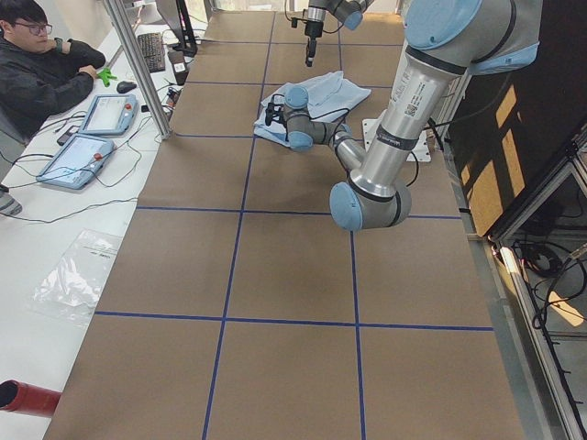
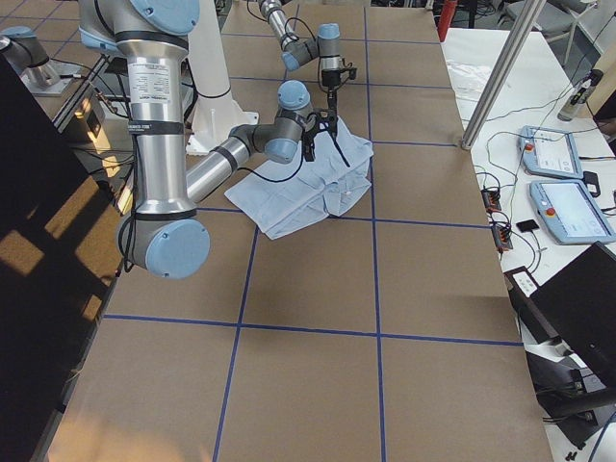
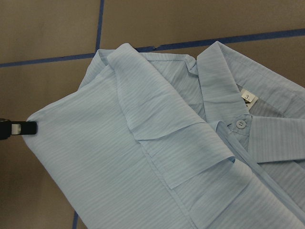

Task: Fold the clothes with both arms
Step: 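Pull the shirt corner away from the robot with the left gripper to straighten it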

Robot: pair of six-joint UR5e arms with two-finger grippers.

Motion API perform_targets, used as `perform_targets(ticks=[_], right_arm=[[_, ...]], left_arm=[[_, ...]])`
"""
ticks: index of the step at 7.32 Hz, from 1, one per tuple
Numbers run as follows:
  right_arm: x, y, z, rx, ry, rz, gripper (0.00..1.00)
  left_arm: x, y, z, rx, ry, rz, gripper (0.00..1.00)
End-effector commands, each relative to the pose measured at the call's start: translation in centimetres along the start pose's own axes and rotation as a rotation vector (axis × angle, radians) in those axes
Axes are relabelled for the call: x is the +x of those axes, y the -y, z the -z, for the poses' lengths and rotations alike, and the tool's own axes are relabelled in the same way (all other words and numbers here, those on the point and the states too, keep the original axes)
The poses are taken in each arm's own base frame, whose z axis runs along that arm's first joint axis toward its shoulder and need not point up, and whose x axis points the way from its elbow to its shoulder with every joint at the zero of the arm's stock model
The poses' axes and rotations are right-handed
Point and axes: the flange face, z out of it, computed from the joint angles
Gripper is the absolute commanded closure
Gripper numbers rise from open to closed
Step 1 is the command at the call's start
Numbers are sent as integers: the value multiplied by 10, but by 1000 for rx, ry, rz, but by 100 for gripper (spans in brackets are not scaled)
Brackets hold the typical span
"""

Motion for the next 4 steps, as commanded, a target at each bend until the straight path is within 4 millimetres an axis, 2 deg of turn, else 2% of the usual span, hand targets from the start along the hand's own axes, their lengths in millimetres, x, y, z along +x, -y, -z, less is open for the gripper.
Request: perform_targets(ticks=[1, 2, 3, 4], right_arm=[[4, 2, -5, 2, -9, -4, 0], [5, 2, -7, 0, -13, -6, 0], [5, 3, -7, 2, -13, -6, 0], [7, 3, -8, 5, -17, -7, 0]], left_arm=[[-40, 32, 30, 13, 26, 27, 100], [-56, 44, 23, 24, 59, 47, 100], [-62, 63, 19, 55, 82, 57, 100], [-46, 98, 15, 128, 94, 59, 100]])
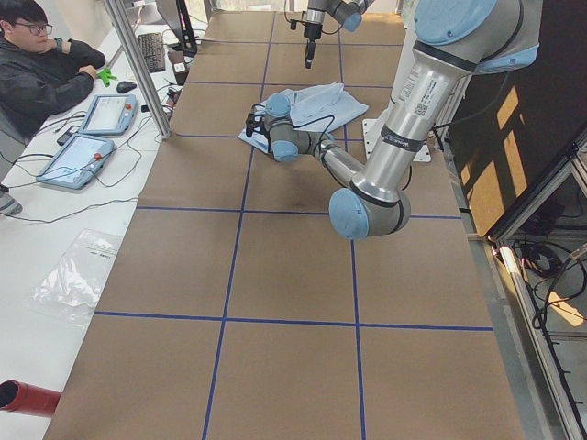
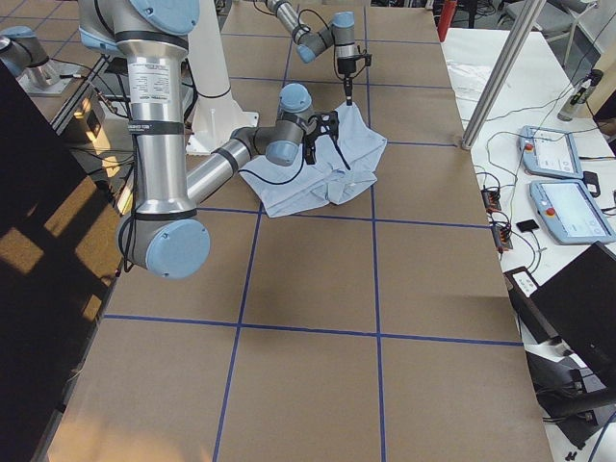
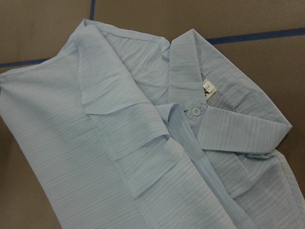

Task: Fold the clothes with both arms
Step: 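Pull the shirt corner away from the robot with the left gripper to straighten it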

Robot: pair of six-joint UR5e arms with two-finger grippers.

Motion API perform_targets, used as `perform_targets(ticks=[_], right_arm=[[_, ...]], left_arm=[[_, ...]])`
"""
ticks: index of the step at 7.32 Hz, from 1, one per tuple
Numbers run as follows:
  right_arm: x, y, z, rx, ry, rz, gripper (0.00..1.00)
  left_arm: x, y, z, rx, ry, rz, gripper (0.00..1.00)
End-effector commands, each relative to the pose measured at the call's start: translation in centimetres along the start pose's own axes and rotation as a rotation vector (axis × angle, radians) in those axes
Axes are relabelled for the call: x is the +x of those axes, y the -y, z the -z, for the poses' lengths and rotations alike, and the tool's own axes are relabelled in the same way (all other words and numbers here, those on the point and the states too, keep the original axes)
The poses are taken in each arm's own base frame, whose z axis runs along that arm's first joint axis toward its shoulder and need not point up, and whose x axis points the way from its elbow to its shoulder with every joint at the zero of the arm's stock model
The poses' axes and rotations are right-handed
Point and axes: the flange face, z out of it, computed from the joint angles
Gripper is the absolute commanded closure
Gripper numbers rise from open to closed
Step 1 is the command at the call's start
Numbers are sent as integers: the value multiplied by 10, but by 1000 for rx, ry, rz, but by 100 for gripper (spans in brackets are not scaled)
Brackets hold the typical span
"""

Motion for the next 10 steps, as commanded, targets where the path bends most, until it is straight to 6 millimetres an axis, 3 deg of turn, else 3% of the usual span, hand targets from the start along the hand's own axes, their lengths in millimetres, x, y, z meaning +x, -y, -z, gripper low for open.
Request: perform_targets(ticks=[1, 2, 4, 6, 7, 8, 9, 10], right_arm=[[1, 1, 1, 10, -3, -2, 0], [0, 2, 2, 15, -1, -1, 0], [-2, 4, 3, 41, -5, -7, 0], [-2, 5, 2, 46, -6, -9, 0], [-2, 6, 1, 57, -10, -8, 0], [-5, 8, 2, 69, -9, -5, 0], [-9, 9, 0, 75, -8, -4, 0], [-7, 10, -7, 69, -17, -1, 0]], left_arm=[[19, 62, -17, 111, 44, 18, 100], [20, 103, -25, 216, 76, -23, 100], [-10, 154, -56, 318, 121, -61, 100], [10, 179, -65, 412, 143, -76, 100], [12, 183, -68, 427, 121, -85, 100], [12, 183, -67, 430, 118, -86, 44], [15, 183, -66, 436, 115, -87, 0], [15, 187, -60, 441, 104, -85, 0]])
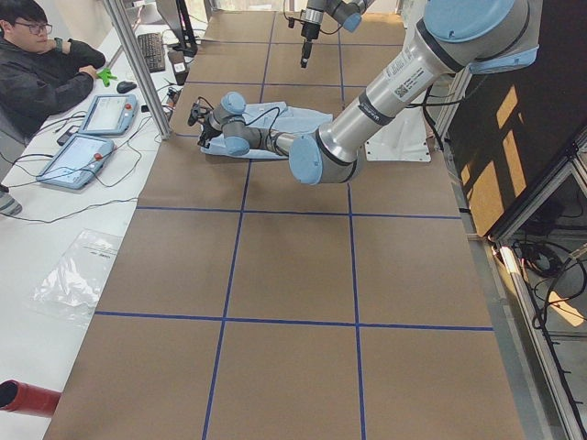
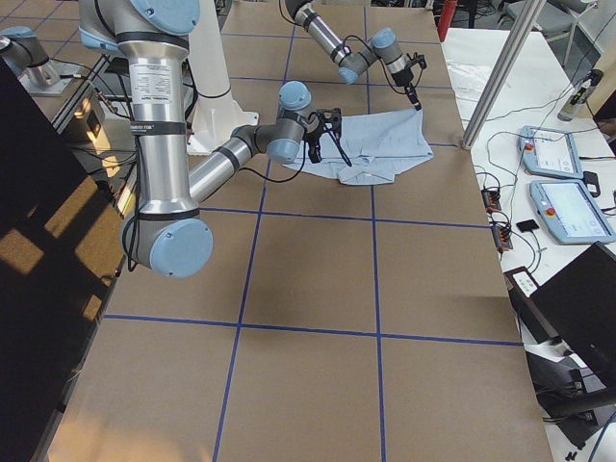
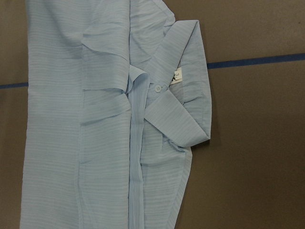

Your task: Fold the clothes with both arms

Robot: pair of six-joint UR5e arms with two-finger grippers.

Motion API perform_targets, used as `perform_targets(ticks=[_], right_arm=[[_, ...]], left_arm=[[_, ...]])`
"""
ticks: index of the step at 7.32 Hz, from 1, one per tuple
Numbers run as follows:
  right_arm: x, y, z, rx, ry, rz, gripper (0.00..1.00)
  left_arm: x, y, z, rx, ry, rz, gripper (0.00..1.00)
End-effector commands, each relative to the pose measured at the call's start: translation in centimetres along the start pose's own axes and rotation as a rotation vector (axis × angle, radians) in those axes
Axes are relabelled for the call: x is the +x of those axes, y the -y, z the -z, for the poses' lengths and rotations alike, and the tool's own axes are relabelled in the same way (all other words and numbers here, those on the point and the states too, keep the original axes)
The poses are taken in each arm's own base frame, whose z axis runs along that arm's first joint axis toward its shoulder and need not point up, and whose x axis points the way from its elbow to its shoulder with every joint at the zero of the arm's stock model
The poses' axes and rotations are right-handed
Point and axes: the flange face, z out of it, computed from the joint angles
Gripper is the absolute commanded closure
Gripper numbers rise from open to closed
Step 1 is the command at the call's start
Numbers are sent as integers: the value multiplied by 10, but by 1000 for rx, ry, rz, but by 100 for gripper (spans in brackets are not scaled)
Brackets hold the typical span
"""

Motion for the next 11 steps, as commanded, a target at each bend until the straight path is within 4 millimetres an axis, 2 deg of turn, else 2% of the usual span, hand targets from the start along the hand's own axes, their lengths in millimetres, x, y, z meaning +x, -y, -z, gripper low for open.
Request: perform_targets(ticks=[1, 2, 3, 4, 6, 7, 8, 9, 11], right_arm=[[-10, 10, -18, 7, -8, 10, 0], [-13, 15, -30, 15, -18, 12, 0], [-24, 19, -37, 13, -25, 11, 0], [-37, 24, -38, 14, -28, 9, 0], [-40, 26, -46, 11, -33, 10, 0], [-53, 29, -56, 16, -30, 18, 0], [-69, 27, -67, 15, -69, 17, 0], [-98, 16, -84, 25, -112, 50, 0], [-129, -1, -123, 30, -210, 191, 0]], left_arm=[[-7, 20, 12, 3, -21, 7, 0], [-25, 27, 25, -18, -40, 12, 0], [-54, 38, 41, -22, -44, 21, 0], [-62, 44, 44, -36, -39, 2, 0], [-62, 44, 43, -43, -39, -1, 0], [-61, 40, 43, -87, -33, 5, 0], [-69, 28, 62, -139, -39, 10, 0], [-89, 8, 91, -176, -44, 14, 0], [-123, -19, 147, -194, -58, 8, 0]])
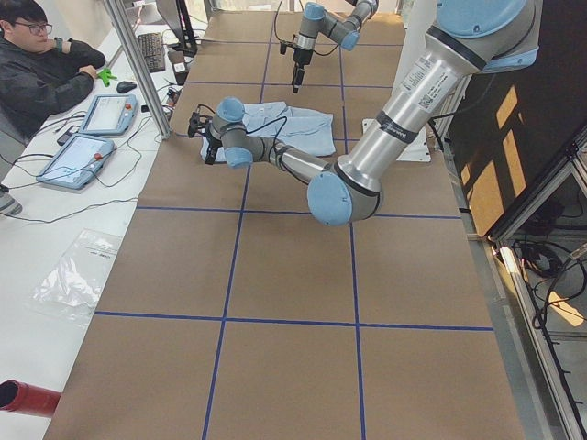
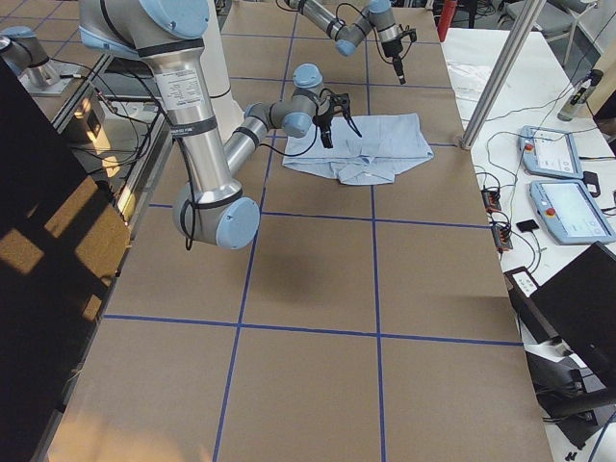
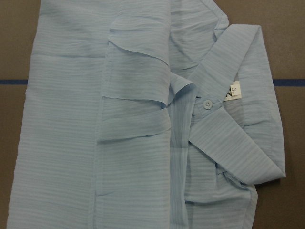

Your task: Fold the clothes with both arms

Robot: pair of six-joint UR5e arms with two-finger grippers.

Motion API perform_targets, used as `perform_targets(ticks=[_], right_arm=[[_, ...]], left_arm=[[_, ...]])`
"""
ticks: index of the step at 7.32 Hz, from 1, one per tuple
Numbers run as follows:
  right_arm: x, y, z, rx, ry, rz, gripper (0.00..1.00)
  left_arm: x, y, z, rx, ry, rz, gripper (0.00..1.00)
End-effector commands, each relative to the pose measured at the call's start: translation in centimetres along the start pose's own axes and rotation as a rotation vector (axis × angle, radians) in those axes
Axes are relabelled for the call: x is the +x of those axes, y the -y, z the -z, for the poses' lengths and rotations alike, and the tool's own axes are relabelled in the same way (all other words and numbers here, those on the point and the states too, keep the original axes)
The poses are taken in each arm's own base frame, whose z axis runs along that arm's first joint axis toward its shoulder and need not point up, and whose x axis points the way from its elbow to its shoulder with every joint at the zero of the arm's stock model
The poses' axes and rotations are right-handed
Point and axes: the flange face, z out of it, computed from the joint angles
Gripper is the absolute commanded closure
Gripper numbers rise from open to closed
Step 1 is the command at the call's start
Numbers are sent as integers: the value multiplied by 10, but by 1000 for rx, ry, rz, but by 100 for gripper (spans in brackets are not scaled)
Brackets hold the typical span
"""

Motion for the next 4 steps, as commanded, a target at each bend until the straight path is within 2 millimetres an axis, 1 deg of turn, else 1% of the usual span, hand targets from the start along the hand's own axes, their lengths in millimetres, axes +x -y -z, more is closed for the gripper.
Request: perform_targets(ticks=[1, 2, 3, 4], right_arm=[[-30, -17, -38, 11, -88, 177, 0], [-34, -26, -54, 14, -115, 244, 1], [-51, -33, -72, 0, -126, 305, 1], [-61, -44, -81, -8, -127, 325, 1]], left_arm=[[-16, -29, 47, -6, -25, -12, 0], [-15, -31, 50, -10, -34, -13, 0], [-16, -31, 50, -11, -33, -12, 0], [-20, -33, 48, -14, -26, -9, 0]])
